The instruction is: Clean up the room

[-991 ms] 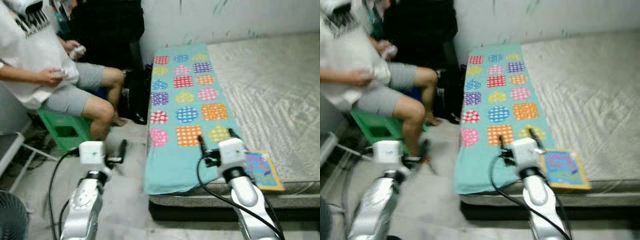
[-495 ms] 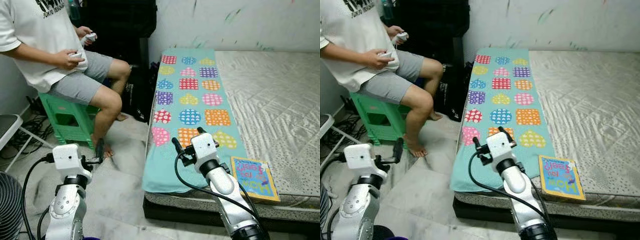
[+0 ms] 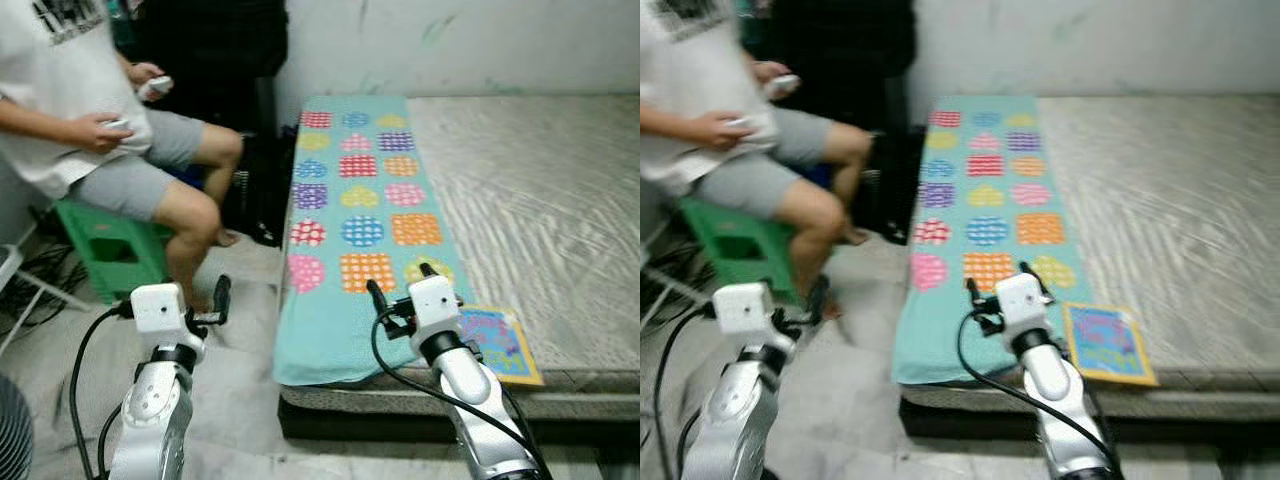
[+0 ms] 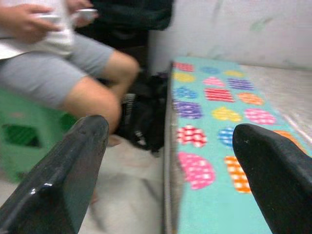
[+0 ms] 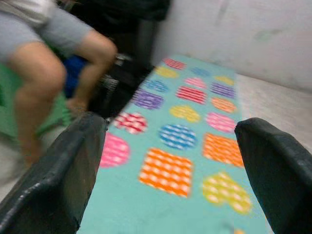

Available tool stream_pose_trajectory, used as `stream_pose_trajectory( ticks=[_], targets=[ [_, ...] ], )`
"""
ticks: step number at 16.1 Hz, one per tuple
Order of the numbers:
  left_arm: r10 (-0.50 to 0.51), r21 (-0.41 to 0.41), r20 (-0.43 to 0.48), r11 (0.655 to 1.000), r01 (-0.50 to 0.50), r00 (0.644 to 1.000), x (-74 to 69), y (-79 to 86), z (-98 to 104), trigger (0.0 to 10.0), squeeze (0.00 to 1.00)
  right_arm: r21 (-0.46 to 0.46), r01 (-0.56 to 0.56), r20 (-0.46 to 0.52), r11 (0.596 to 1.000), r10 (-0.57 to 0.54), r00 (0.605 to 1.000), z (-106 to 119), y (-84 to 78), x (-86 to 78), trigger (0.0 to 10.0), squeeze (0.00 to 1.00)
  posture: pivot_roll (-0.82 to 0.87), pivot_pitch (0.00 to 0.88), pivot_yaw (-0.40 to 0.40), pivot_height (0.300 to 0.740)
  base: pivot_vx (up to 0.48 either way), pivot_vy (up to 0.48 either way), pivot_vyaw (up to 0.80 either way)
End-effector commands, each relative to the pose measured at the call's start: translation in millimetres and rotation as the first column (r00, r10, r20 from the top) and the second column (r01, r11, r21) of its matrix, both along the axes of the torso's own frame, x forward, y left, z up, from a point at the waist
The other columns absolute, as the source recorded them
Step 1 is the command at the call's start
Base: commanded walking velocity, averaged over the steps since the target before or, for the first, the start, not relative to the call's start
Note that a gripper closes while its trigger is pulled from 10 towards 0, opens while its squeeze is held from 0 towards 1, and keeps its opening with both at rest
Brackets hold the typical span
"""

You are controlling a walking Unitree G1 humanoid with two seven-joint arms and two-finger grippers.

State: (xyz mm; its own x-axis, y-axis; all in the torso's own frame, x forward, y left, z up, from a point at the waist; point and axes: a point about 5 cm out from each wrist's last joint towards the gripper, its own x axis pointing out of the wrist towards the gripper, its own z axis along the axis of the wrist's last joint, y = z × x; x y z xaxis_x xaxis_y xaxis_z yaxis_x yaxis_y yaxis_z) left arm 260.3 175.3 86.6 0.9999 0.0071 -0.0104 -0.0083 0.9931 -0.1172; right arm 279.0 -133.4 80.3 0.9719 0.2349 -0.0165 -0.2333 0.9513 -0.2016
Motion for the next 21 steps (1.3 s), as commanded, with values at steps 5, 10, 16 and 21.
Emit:
stream_pose_trajectory(
  ticks=[5, 10, 16, 21],
  targets=[
    [-0.051, 0.014, 0.001, 0.999, 0.051, 0.999, 2.6, 0.4, 1.3, 10.0, 0.0, 0.019, 0.016, 0.037, 1.0, -0.016, 0.999, 7.8, -0.2, 2.4, 10.0, 0.0, -0.18, 0.0, 0.1, 0.74, 0.0, 0.0, -0.1],
    [-0.056, 0.023, 0.002, 0.998, 0.056, 0.998, -1.0, 2.1, -0.3, 10.0, 0.0, 0.023, 0.012, 0.041, 1.0, -0.013, 0.999, 9.1, 2.1, 6.7, 10.0, 0.0, -0.16, 0.0, 0.097, 0.74, 0.065, 0.0, -0.25],
    [-0.072, 0.019, 0.002, 0.997, 0.072, 0.997, 1.7, -0.4, 0.2, 10.0, 0.0, 0.012, 0.027, 0.042, 1.0, -0.027, 0.999, 7.8, -2.9, 5.1, 10.0, 0.0, -0.17, 0.0, 0.106, 0.74, 0.324, 0.0, -0.07],
    [-0.086, 0.012, -0.002, 0.996, 0.086, 0.996, 1.8, -1.6, 0.0, 10.0, 0.0, 0.0, 0.04, 0.047, 0.999, -0.04, 0.998, 8.0, -6.9, 6.4, 10.0, 0.0, -0.17, 0.0, 0.108, 0.74, 0.337, 0.0, 0.0]
  ],
)
